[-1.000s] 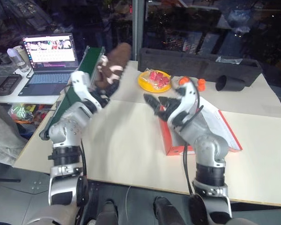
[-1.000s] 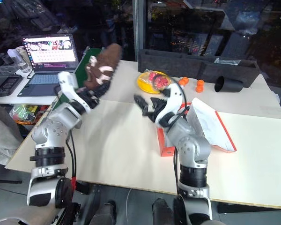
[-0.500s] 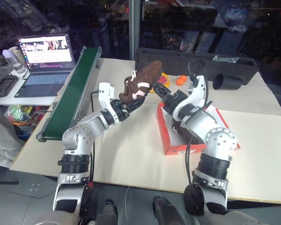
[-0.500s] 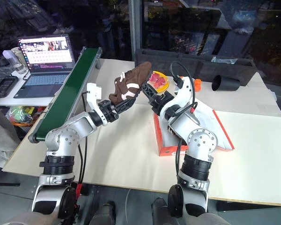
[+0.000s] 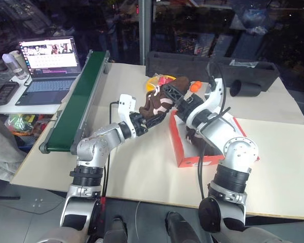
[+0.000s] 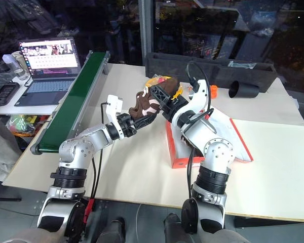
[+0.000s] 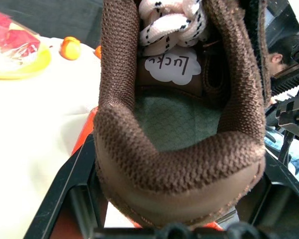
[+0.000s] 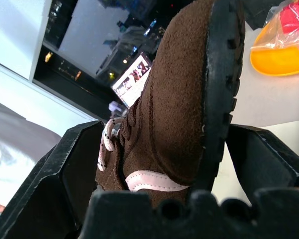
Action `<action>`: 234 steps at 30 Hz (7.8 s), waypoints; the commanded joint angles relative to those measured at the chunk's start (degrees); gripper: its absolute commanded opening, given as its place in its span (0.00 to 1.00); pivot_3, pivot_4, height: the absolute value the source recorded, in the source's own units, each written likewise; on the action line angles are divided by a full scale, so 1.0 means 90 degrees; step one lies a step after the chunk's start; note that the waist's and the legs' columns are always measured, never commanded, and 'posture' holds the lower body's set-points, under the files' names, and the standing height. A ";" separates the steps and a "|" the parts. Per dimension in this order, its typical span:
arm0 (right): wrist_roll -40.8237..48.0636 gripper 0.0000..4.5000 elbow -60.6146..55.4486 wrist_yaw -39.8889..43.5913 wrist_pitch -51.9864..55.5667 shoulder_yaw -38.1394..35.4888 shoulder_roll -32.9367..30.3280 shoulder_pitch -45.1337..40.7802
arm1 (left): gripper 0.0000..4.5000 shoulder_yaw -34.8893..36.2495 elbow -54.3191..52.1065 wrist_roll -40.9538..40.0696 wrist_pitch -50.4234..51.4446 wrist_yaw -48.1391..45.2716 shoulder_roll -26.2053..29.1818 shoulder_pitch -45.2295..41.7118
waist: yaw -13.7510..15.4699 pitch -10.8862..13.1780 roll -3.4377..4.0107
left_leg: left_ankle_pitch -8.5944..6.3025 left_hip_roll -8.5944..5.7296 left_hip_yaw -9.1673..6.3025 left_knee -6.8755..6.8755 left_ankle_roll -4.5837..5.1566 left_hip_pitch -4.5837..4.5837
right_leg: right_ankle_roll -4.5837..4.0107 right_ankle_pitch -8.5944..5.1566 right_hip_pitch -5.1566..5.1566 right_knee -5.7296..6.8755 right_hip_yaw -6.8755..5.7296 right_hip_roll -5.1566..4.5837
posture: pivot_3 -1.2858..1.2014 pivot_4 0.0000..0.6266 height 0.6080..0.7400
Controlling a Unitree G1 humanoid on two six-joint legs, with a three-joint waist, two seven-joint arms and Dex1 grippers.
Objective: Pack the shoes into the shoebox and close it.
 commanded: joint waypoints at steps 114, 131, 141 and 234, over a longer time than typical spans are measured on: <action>-0.6157 0.57 0.8084 0.6688 -0.1707 0.3382 -0.2540 -0.2089 | 1.00 -0.2071 -0.0777 0.2553 -0.3157 -0.2750 0.1449 0.1235 | -0.0392 -0.0258 -0.0030 | -0.0199 -0.0010 0.0003 0.0039 0.0089 0.0255 | -0.0067 -0.0200 0.0317 -0.0078 0.0033 0.0010 | 0.52 0.24 1.00; -0.4146 0.64 -0.0155 0.5366 0.3876 0.0108 -0.3137 -0.1086 | 1.00 -0.2033 -0.0412 0.2584 -0.3360 -0.2825 0.1426 0.1009 | 0.0081 -0.0106 0.0114 | -0.0143 -0.0033 -0.0006 -0.0004 0.0104 0.0004 | -0.0072 -0.0215 0.0088 0.0022 0.0017 0.0000 | 0.52 0.24 1.00; -0.4146 0.00 -0.1623 0.3762 0.3883 -0.2186 -0.2786 0.0618 | 1.00 -0.1990 -0.0333 0.2587 -0.3393 -0.2815 0.1405 0.1017 | 0.0326 -0.0094 0.0117 | -0.0117 -0.0035 -0.0005 0.0017 0.0080 0.0003 | -0.0018 -0.0222 0.0091 0.0023 0.0010 -0.0006 | 0.52 0.24 1.00; -0.1484 0.00 0.0055 0.2001 0.0202 0.1752 -0.4198 0.1221 | 1.00 -0.1968 -0.0072 0.2687 -0.3285 -0.2839 0.1270 0.0692 | 0.0035 -0.0029 0.0132 | 0.0022 -0.0048 -0.0003 -0.0081 0.0111 0.0010 | -0.0061 -0.0193 0.0098 0.0000 0.0031 -0.0004 | 0.52 0.24 1.00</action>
